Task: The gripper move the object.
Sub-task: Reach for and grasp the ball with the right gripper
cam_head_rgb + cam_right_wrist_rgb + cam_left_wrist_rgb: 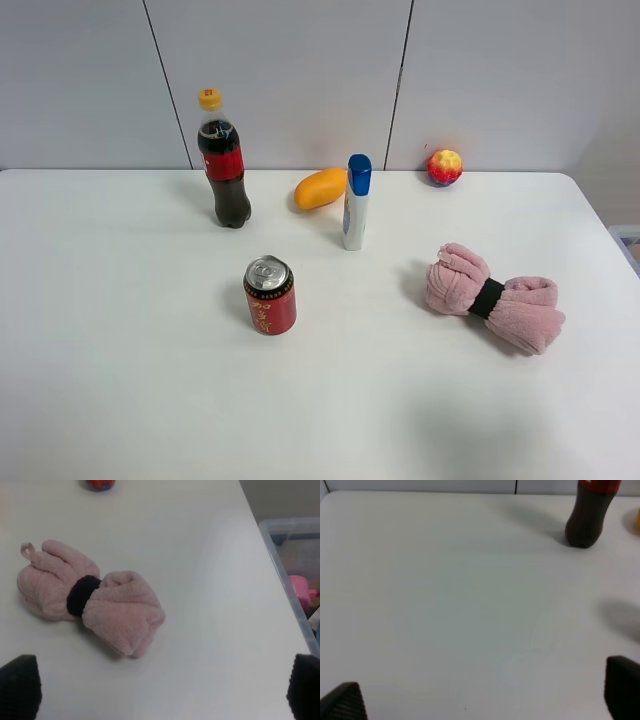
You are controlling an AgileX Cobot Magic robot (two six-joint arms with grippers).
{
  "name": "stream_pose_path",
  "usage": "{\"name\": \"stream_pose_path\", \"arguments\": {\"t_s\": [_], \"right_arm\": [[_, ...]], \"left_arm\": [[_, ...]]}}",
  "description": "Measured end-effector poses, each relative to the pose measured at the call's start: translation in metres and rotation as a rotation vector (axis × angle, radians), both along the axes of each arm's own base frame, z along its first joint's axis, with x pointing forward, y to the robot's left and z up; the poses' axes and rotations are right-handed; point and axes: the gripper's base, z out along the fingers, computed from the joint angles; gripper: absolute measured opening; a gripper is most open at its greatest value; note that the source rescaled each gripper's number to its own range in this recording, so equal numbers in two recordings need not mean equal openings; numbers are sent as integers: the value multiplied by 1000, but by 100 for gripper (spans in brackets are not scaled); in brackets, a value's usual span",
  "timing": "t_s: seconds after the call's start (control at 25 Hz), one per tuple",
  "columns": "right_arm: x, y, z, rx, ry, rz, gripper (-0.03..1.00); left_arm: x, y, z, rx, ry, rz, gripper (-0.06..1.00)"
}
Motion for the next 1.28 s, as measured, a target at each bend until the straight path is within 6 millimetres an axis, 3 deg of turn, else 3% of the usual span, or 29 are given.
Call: {"name": "stream_pose_path", "arguments": {"t_s": [0.52, 0.6, 0.72, 1.0, 1.16, 1.28], "right_arm": [[1, 0, 0, 5, 6, -3, 100], [6, -1, 5, 6, 29, -8, 100], [16, -2, 28, 9, 19, -10, 100], [69, -8, 87, -21, 45, -26, 100], [117, -13, 102, -45, 55, -30, 100], [154, -16, 101, -51, 72, -26, 100]], "left_arm": [[0, 0, 0, -1, 0, 0, 100], [0, 0, 0, -1, 0, 0, 100], [0, 0, 0, -1, 0, 0, 100], [0, 0, 0, -1, 0, 0, 100], [0, 0, 0, -1, 0, 0, 100], [0, 0, 0, -1, 0, 0, 100]]}}
